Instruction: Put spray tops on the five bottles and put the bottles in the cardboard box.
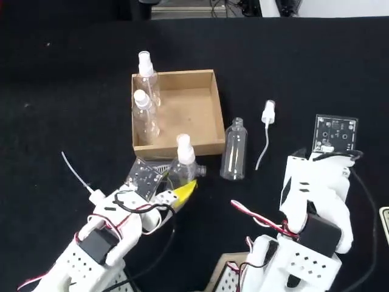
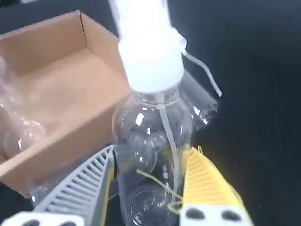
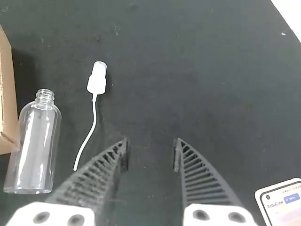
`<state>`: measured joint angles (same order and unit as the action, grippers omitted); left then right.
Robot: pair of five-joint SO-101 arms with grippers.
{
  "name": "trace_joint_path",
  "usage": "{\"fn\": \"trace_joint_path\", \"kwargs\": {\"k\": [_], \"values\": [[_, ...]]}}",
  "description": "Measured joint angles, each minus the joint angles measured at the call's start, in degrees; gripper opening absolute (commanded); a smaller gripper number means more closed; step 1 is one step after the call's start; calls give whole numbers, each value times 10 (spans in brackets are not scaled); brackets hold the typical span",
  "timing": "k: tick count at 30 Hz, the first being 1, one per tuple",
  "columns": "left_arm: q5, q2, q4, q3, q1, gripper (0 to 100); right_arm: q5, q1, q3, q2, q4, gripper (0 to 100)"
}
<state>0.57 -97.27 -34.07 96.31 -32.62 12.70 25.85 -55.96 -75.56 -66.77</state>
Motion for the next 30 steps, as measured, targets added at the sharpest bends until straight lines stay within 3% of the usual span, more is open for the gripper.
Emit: {"fn": "trace_joint_path", "kwargs": {"k": [11, 20, 24, 30], "values": [[0, 0, -68, 0, 1, 69, 0, 0, 0, 0, 0, 131], [0, 5, 106, 0, -50, 73, 0, 0, 0, 0, -14, 131], [25, 76, 164, 0, -53, 73, 0, 0, 27, 0, -14, 131], [54, 248, 324, 0, -73, 69, -20, 0, 75, 0, -28, 131]]}}
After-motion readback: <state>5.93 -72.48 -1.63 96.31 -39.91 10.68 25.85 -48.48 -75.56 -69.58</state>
